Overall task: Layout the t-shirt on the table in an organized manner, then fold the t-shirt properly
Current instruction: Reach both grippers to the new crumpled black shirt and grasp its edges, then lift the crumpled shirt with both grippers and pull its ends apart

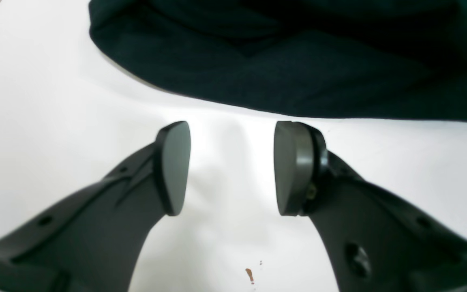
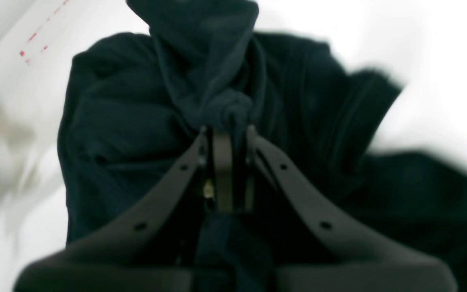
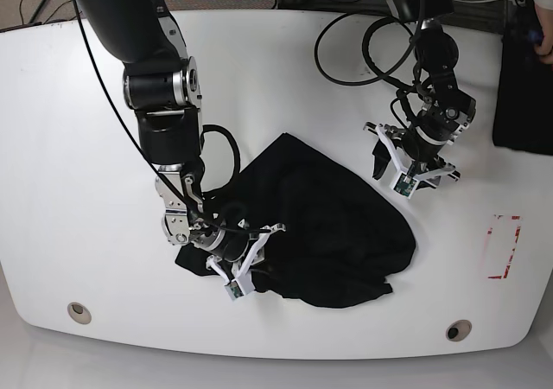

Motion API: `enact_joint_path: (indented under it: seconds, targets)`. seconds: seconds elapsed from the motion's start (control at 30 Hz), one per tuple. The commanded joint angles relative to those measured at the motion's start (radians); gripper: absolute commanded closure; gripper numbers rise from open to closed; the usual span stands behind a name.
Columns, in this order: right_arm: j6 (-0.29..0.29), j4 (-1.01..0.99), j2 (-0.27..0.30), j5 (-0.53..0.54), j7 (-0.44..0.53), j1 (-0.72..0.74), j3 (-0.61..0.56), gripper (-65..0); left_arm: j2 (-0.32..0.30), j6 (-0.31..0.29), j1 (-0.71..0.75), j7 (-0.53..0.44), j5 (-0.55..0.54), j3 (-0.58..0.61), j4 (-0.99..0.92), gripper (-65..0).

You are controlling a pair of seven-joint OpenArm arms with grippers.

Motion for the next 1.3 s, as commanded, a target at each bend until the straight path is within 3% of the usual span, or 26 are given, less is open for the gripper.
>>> enact_joint_path:
  seconds: [0.0,0.17,0.37,0.73,0.8,1.0,1.27]
  targets:
    - [0.009,0.148,0.022,0.022,-0.026,0.006,0.003,0.0,0.003,0.005,-0.016,0.025,-0.018,0.004,0.016,-31.2]
    - [-0.017,0.360,0.035,0.018,-0.124,-0.051,0.003,0.0,0.004,0.005,-0.025,0.114,-0.050,0.009,0.014,-31.2]
    - [-0.037,0.574,0.061,0.020,-0.199,-0.090,-0.003,0.0,0.004,0.005,-0.017,0.158,-0.171,0.010,0.008,-31.4]
    - [-0.034,0.766,0.087,0.020,-0.285,-0.089,-0.003,0.0,0.021,0.005,-0.016,0.206,-0.301,0.080,-0.087,-31.4]
    - [-0.035,0.788,0.088,0.020,-0.293,-0.077,-0.003,0.0,0.038,0.005,-0.016,0.206,-0.320,0.078,-0.101,-32.9]
    - [-0.031,0.812,0.092,0.020,-0.327,-0.046,-0.003,0.0,0.079,0.005,-0.005,0.208,-0.334,0.078,-0.113,-47.9]
    - [-0.029,0.812,0.107,0.020,-0.327,-0.038,-0.005,0.0,0.079,0.005,0.007,0.258,-0.377,0.133,-0.116,-49.3]
